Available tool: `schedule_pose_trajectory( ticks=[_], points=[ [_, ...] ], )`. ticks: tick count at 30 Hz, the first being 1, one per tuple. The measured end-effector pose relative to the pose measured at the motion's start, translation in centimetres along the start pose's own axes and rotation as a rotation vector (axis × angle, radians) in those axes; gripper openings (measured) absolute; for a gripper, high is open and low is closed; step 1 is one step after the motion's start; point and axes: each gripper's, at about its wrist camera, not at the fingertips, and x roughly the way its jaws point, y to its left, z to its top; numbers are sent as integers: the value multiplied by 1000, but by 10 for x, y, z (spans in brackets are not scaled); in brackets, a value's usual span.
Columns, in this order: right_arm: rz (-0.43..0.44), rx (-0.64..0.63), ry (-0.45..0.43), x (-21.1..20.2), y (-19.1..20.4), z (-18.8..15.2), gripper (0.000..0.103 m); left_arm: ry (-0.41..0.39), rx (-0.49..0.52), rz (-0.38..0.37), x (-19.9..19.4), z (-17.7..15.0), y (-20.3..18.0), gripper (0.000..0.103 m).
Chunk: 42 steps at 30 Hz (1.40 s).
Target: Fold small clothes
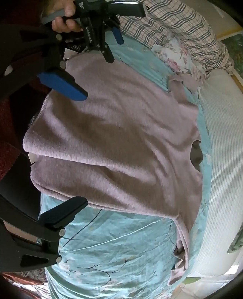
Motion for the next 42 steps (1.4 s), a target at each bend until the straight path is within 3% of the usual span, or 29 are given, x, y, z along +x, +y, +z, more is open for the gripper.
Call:
schedule_pose_trajectory(
  ticks=[38,42],
  points=[
    [17,6,-9,-1,-1,2,102,-2,-5,-21,-3,5,0,95],
    [31,10,-61,-6,-4,6,102,-1,1,-23,-2,9,-1,96]
  ],
)
